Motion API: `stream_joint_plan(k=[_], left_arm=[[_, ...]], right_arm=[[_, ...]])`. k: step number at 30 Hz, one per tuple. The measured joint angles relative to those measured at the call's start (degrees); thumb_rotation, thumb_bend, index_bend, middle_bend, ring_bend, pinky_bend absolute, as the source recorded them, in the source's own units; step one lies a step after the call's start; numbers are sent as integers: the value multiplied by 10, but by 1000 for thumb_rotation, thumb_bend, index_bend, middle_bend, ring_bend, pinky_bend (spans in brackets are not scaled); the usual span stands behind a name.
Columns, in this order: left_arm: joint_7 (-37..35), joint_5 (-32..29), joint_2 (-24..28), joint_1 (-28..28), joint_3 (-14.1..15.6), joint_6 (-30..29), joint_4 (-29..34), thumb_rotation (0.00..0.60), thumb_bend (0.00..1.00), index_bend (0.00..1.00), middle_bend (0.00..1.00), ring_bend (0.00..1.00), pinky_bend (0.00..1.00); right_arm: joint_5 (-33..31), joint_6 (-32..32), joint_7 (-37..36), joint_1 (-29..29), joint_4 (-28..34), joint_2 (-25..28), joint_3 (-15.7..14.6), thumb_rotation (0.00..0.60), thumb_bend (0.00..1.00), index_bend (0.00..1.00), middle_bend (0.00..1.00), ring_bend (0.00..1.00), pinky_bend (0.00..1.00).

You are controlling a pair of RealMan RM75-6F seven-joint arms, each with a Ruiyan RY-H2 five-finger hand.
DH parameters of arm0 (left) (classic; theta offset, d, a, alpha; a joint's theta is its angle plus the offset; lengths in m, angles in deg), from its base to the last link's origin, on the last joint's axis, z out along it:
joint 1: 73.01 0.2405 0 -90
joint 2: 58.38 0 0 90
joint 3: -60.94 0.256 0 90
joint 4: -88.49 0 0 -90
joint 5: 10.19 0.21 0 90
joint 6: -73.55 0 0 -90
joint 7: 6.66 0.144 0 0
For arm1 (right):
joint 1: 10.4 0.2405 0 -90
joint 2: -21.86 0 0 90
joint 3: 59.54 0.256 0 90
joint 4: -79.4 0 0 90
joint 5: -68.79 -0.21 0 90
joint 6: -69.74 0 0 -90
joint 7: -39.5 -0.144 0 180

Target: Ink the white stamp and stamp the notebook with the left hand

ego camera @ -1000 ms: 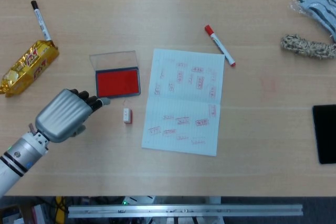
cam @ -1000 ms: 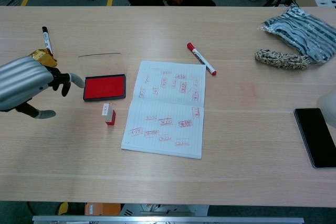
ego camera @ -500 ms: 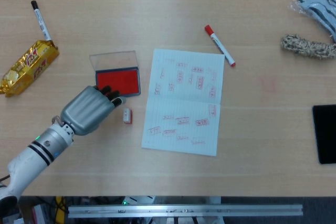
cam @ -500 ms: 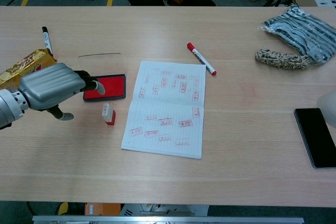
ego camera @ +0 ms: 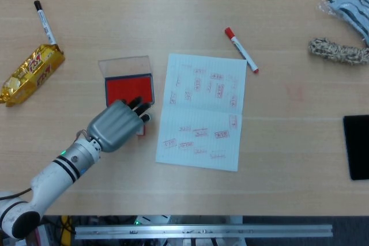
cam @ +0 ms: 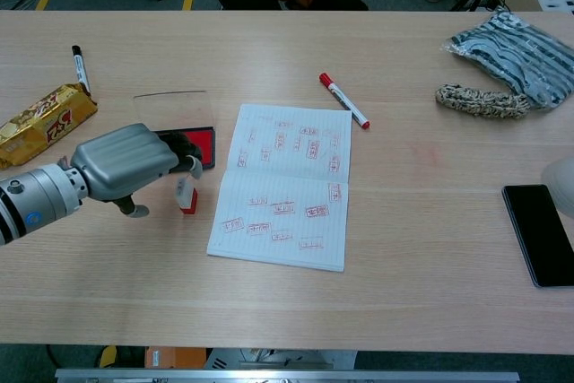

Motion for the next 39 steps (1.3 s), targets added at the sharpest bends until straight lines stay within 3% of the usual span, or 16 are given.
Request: stream_joint_plan(k=[30, 36, 39], left_arm=[[60, -79, -8, -15, 39, -28, -20, 600, 113, 321, 185, 149, 458], [33, -86, 2, -12, 28, -49, -7, 600, 114, 317, 257, 244, 477], [13, -86, 11, -10, 20, -62, 1, 600, 114, 313, 362, 369, 562]], right_arm=[[1, 1, -10, -3, -8, -2, 0, 600, 219, 335, 350, 288, 445], [2, 5, -11, -6, -7, 1, 0, 600, 218, 335, 350, 288, 445], [2, 6, -11, -7, -7, 1, -1, 600, 219, 335, 350, 288, 445]])
